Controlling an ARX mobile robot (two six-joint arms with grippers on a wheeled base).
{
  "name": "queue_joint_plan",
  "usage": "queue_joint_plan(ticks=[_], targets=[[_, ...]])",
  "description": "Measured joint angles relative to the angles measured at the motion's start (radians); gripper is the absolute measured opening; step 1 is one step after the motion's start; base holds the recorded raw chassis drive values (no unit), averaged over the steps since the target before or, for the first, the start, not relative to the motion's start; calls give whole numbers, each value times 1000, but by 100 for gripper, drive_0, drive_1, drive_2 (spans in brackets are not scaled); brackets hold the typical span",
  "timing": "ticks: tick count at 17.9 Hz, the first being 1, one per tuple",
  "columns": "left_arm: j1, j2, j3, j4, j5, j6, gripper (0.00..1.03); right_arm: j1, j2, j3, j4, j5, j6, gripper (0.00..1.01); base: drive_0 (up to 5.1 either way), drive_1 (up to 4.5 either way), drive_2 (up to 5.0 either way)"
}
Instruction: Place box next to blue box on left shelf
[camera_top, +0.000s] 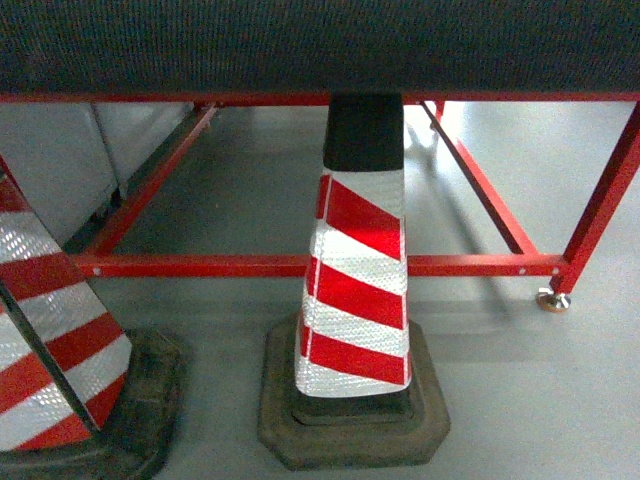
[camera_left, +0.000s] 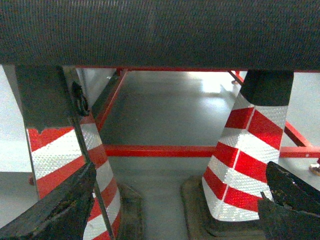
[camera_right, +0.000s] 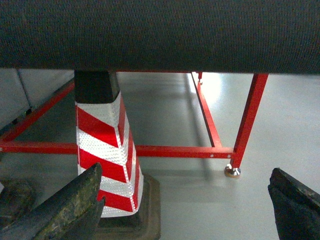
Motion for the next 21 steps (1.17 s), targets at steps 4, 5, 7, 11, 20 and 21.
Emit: queue_joint_plan(ticks=[4, 5, 7, 11, 20, 21], targets=[[0, 0, 0, 1, -2, 2, 98, 0, 0, 0, 0, -2, 0, 98, 0, 0, 0], [0, 0, 0, -1, -2, 2, 98, 0, 0, 0, 0, 0, -1, 98, 0, 0, 0], [0, 0, 0, 0, -1, 3, 98, 0, 0, 0, 0, 0, 0, 98, 0, 0, 0], [0, 0, 0, 0, -2, 3, 98, 0, 0, 0, 1, -1, 0, 98, 0, 0, 0], [0, 0, 0, 5, -2, 3, 98, 0, 0, 0, 6, -1, 0, 98, 0, 0, 0], [0, 0, 0, 3, -1, 3, 98, 0, 0, 0, 3, -1, 0, 98, 0, 0, 0]])
